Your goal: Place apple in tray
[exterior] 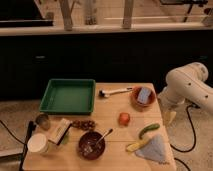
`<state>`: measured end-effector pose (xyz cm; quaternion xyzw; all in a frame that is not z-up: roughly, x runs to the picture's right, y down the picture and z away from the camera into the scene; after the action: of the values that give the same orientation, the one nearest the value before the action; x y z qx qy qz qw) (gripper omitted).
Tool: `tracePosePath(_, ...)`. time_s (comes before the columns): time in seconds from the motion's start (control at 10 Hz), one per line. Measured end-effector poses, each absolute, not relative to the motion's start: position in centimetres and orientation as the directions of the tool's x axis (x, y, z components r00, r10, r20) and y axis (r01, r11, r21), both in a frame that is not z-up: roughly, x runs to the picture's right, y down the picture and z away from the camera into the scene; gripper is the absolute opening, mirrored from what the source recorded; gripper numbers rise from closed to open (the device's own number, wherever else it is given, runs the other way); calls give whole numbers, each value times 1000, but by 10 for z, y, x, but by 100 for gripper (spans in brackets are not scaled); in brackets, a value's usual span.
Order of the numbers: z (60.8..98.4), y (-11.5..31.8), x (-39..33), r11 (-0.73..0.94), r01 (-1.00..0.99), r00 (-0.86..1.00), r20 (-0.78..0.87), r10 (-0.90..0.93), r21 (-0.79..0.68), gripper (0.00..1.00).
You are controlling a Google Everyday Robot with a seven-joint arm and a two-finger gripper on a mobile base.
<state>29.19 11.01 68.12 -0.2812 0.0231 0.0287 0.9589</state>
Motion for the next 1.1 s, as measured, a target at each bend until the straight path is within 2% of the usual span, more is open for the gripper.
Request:
tracePosePath(0.7,685,115,288,841,-51,998,-68,18,-538,80)
tracePosePath(1.1,703,128,250,842,17,996,-66,-63,-538,80)
